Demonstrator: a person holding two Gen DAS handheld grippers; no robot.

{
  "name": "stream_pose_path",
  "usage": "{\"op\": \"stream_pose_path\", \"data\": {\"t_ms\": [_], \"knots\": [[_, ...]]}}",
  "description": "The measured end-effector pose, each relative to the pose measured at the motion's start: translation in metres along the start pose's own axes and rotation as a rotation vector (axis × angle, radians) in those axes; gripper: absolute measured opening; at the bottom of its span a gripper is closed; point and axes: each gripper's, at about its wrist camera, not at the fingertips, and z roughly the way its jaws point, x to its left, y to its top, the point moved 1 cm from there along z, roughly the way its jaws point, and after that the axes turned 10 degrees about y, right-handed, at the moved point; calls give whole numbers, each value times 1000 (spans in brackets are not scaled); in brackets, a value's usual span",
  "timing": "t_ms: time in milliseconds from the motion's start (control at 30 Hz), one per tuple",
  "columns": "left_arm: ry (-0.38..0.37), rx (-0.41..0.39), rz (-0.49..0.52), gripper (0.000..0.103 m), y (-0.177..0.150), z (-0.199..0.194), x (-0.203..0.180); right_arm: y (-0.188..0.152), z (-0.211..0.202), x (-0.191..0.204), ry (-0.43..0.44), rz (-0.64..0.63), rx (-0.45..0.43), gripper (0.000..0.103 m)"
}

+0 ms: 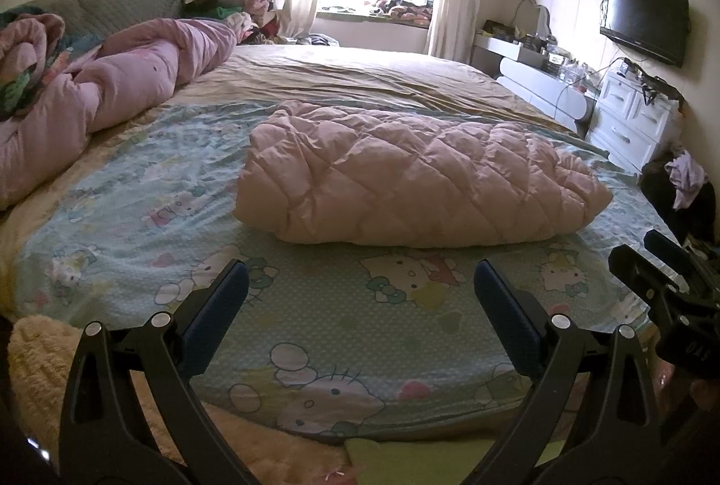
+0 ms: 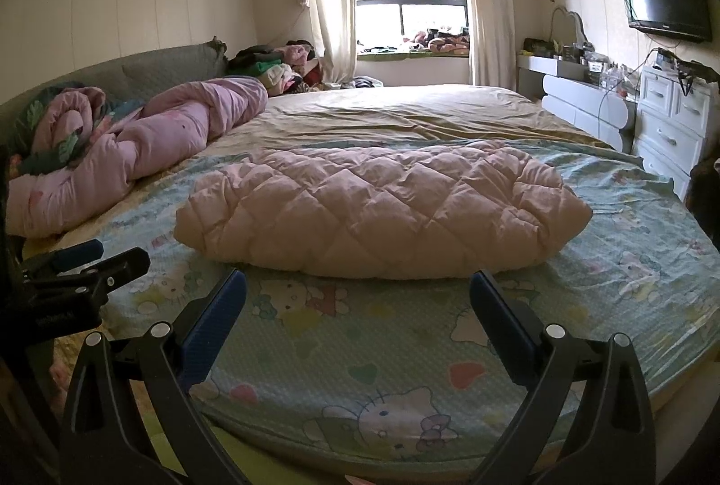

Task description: Fold large clothes

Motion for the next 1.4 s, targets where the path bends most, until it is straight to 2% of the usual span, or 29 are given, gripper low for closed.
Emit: {"op": "stream_pose_path", "data": {"t_ms": [1400], "knots": [[-2, -3, -1, 94, -2, 0, 2, -5, 1, -4, 6, 0, 20, 99]]}}
